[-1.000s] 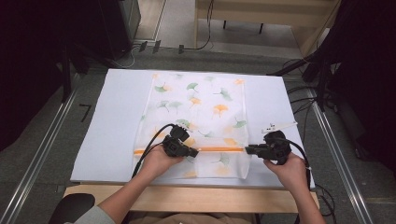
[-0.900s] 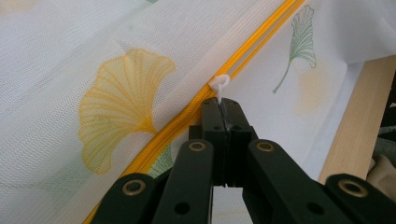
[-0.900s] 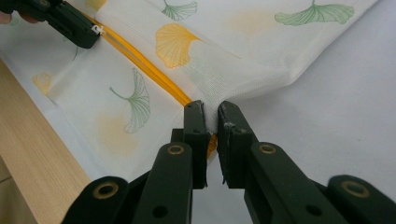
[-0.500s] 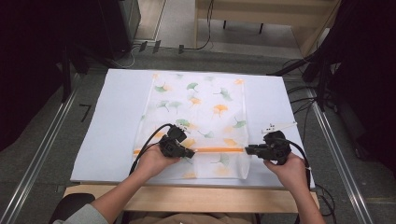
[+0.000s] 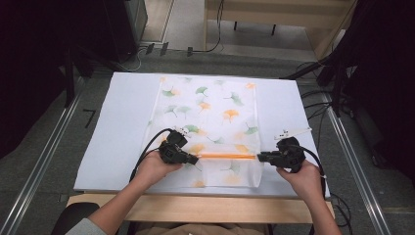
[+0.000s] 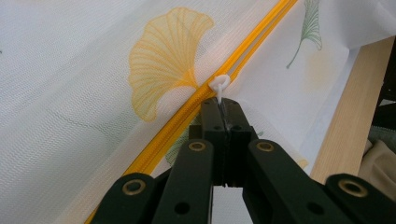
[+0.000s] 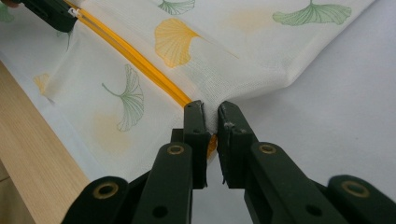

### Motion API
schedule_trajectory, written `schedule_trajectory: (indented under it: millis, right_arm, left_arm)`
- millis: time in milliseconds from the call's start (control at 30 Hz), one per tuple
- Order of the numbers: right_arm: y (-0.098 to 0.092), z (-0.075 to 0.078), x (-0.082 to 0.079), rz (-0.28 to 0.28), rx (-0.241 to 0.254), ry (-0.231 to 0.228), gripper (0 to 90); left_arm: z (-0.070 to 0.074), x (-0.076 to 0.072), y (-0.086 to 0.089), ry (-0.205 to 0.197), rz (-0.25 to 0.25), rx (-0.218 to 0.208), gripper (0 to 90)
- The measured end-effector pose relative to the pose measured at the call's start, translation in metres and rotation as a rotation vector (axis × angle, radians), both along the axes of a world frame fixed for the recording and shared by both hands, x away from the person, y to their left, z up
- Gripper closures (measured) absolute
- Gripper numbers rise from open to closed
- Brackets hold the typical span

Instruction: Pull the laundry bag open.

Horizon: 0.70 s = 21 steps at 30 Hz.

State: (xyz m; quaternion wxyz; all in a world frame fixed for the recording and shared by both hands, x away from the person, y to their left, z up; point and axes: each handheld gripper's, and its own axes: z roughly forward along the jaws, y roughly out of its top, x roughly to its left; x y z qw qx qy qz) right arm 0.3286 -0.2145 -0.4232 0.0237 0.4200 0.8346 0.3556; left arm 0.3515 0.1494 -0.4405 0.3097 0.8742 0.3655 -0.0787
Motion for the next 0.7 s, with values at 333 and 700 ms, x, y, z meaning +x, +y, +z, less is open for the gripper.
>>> schedule_trajectory:
  millis: [333, 700]
  right_arm:
    - [0.0, -0.001, 0.0, 0.005, 0.001, 0.003, 84.8]
    - [-0.002, 0.0, 0.0, 0.001, 0.007, 0.007, 84.7]
  left_arm:
    - [-0.002, 0.002, 0.003, 0.021, -0.005, -0.003, 90.0]
    - [-0.001, 0.001, 0.019, 0.004, 0.02, 0.014, 90.0]
